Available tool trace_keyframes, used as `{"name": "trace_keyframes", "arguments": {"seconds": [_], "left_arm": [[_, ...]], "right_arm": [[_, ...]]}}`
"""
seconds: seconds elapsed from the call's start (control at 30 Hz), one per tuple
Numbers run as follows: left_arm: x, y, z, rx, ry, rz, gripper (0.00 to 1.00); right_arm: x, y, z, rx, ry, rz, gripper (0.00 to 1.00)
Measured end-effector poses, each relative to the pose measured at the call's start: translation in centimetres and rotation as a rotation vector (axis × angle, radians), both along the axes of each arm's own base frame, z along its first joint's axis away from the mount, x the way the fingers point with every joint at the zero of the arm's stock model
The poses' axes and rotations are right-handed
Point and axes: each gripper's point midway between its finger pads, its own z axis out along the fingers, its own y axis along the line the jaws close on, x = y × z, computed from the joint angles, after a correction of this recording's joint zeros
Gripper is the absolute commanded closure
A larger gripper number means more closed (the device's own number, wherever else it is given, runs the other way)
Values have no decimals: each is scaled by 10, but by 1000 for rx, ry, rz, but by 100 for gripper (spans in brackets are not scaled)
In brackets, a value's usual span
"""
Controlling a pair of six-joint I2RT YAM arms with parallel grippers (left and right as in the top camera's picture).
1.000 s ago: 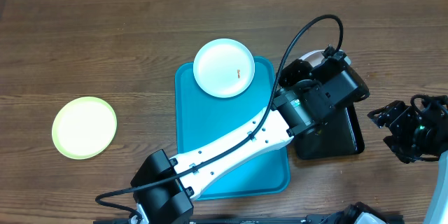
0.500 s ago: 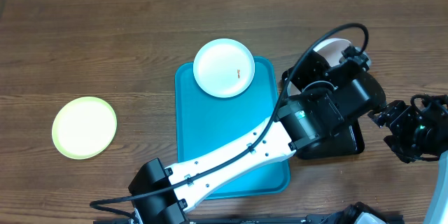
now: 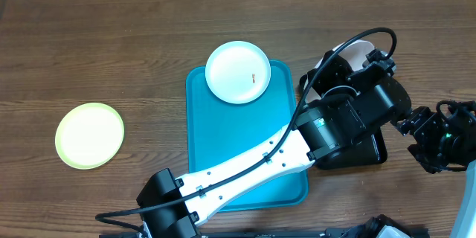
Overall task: Clean dirty plates on tray and stack at the side
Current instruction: 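Carry the white plate left and stack it on the yellow plate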
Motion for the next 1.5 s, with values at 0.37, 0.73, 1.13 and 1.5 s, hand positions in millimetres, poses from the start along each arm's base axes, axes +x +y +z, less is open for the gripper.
{"name": "trace_keyframes", "arguments": {"seconds": [0.37, 0.73, 1.13, 1.5], "left_arm": [[0, 20, -17, -64, 81, 70, 96], [2, 241, 5, -518, 460, 519, 96], [-40, 483, -48, -849, 581, 1252, 95], [-123, 586, -168, -1090, 620, 1683, 96]], "right_arm": [[0, 0, 0, 1, 2, 0, 21], [-1, 0, 0, 0, 2, 2, 21], [-1, 0, 0, 1, 2, 2, 21], [-1, 0, 0, 1, 2, 2, 21]]}}
